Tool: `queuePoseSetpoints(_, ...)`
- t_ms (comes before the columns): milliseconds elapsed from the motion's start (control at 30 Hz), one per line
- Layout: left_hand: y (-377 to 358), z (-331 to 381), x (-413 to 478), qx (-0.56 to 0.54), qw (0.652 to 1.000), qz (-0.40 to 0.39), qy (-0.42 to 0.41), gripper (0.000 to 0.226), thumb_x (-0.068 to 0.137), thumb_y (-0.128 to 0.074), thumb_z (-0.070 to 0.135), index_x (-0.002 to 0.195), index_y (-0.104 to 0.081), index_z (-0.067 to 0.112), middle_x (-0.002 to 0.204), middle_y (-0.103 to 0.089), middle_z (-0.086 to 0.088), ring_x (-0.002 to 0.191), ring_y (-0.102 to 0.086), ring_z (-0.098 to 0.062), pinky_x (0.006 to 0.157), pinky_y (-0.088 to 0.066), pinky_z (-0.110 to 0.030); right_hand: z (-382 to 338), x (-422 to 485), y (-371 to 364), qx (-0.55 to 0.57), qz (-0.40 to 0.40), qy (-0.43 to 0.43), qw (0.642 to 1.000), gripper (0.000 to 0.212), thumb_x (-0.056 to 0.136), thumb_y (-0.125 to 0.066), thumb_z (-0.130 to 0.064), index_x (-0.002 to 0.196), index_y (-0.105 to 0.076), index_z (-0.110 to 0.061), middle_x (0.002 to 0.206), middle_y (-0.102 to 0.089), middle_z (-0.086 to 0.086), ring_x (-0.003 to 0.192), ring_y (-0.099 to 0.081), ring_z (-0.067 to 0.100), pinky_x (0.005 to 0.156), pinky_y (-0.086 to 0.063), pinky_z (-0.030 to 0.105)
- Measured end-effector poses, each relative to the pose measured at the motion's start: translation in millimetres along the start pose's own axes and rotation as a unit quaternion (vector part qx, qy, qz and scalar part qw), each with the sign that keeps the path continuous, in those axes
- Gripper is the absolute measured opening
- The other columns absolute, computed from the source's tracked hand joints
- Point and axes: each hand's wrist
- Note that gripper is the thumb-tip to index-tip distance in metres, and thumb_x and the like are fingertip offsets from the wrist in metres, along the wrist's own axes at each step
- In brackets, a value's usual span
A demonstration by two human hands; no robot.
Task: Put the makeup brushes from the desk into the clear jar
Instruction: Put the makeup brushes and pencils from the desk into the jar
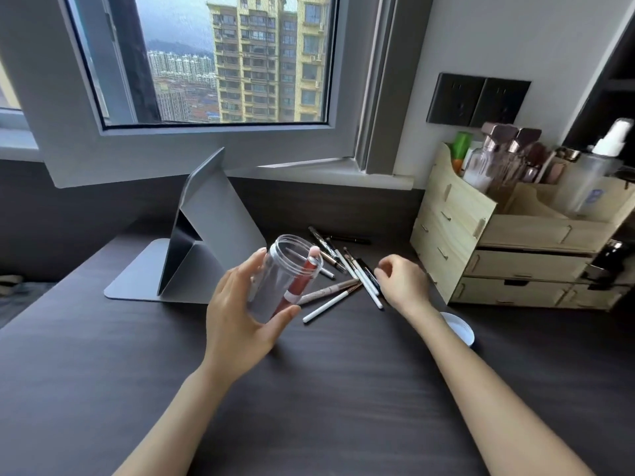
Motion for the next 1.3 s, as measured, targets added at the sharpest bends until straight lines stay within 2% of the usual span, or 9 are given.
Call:
queuePoseSetpoints(233,3.1,-1.3,3.7,-0.059,0.994,0.026,0.083,0.086,0.057,-0.09,0.023,0.13,-0.045,0.019,0.116,-0.061,-0.008,0.106,-0.06,-0.027,0.092,-0.05,-0.043,12.4,20.9,-18.2,-0.126,-0.11,-0.024,0.986,0.027,0.086,-0.051,-0.017,0.106,-0.065,-0.008,0.117,-0.066,0.014,0.11,-0.058,0.034,0.084,-0.048,0.034)
queuePoseSetpoints(367,4.1,-3.8,4.8,-0.075,0.993,0.034,0.083,0.085,0.058,-0.086,0.016,0.13,-0.041,0.024,0.115,-0.06,-0.005,0.107,-0.06,-0.026,0.092,-0.049,-0.039,-5.3,11.2,9.3,0.156,-0.022,-0.062,0.986,0.014,0.084,-0.055,-0.01,0.087,-0.066,-0.002,0.08,-0.06,0.018,0.068,-0.059,0.026,0.063,-0.05,0.036)
queuePoseSetpoints(433,3.8,-5.5,4.6,-0.074,0.994,0.034,0.078,0.086,0.057,-0.087,0.017,0.13,-0.042,0.023,0.116,-0.06,-0.005,0.107,-0.06,-0.026,0.093,-0.049,-0.037,-27.9,-4.6,33.9,0.416,0.015,-0.069,0.906,0.004,0.084,-0.058,-0.003,0.081,-0.06,-0.001,0.073,-0.056,0.011,0.047,-0.053,0.013,0.04,-0.044,0.024)
queuePoseSetpoints(567,2.0,-4.1,2.6,-0.051,0.997,0.022,0.044,0.084,0.058,-0.085,0.029,0.132,-0.045,0.018,0.118,-0.062,-0.003,0.108,-0.061,-0.02,0.093,-0.048,-0.03,-75.3,-47.5,72.0,0.65,-0.044,0.058,0.756,0.019,0.083,-0.06,0.006,0.081,-0.054,-0.012,0.07,-0.068,0.004,0.052,-0.067,0.012,0.046,-0.054,0.021)
queuePoseSetpoints(700,1.4,-1.7,1.0,0.007,1.0,-0.006,-0.02,0.083,0.059,-0.081,0.036,0.132,-0.044,0.021,0.119,-0.055,0.007,0.105,-0.051,-0.002,0.093,-0.038,-0.008,-99.7,-75.1,69.6,0.476,-0.039,0.161,0.864,0.018,0.079,-0.069,-0.002,0.084,-0.057,-0.015,0.077,-0.071,0.006,0.065,-0.065,0.011,0.058,-0.054,0.027)
queuePoseSetpoints(833,1.4,-2.3,0.7,0.017,0.999,-0.009,-0.043,0.076,0.065,-0.074,0.044,0.131,-0.046,0.019,0.121,-0.054,0.009,0.109,-0.05,-0.002,0.095,-0.038,-0.008,-91.8,-86.8,47.0,0.202,0.01,0.259,0.944,0.025,0.085,-0.064,-0.034,0.078,-0.068,-0.01,0.072,-0.057,-0.007,0.074,-0.049,0.009,0.07,-0.039,0.024)
queuePoseSetpoints(1100,2.8,-6.0,1.2,0.021,0.999,0.001,-0.039,0.081,0.059,-0.082,0.034,0.129,-0.046,0.016,0.12,-0.055,0.006,0.104,-0.052,-0.005,0.091,-0.039,-0.01,-76.8,-86.6,32.4,0.271,-0.009,0.254,0.928,0.026,0.089,-0.05,-0.04,0.089,-0.072,-0.027,0.099,-0.064,-0.008,0.101,-0.053,0.012,0.087,-0.04,0.016)
queuePoseSetpoints(1200,3.1,-6.6,2.4,-0.014,0.999,0.031,0.007,0.085,0.057,-0.087,0.029,0.131,-0.046,0.019,0.119,-0.057,0.005,0.103,-0.056,-0.009,0.092,-0.042,-0.013,-66.7,-64.6,30.7,0.419,0.024,0.125,0.899,0.024,0.091,-0.052,-0.029,0.075,-0.069,-0.033,0.08,-0.068,-0.013,0.084,-0.063,0.003,0.073,-0.046,0.017)
queuePoseSetpoints(1300,4.1,-8.0,4.3,-0.051,0.996,0.062,0.038,0.083,0.059,-0.084,0.026,0.131,-0.043,0.021,0.115,-0.059,0.001,0.104,-0.06,-0.019,0.092,-0.046,-0.022,-42.6,-34.3,19.8,0.331,0.078,0.009,0.941,0.024,0.09,-0.054,-0.019,0.072,-0.07,-0.017,0.07,-0.069,-0.004,0.072,-0.063,0.013,0.068,-0.046,0.028)
Point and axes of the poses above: each hand's wrist, its own x-axis towards the middle knuckle, its own y-axis out of the back of the hand, z = x × y
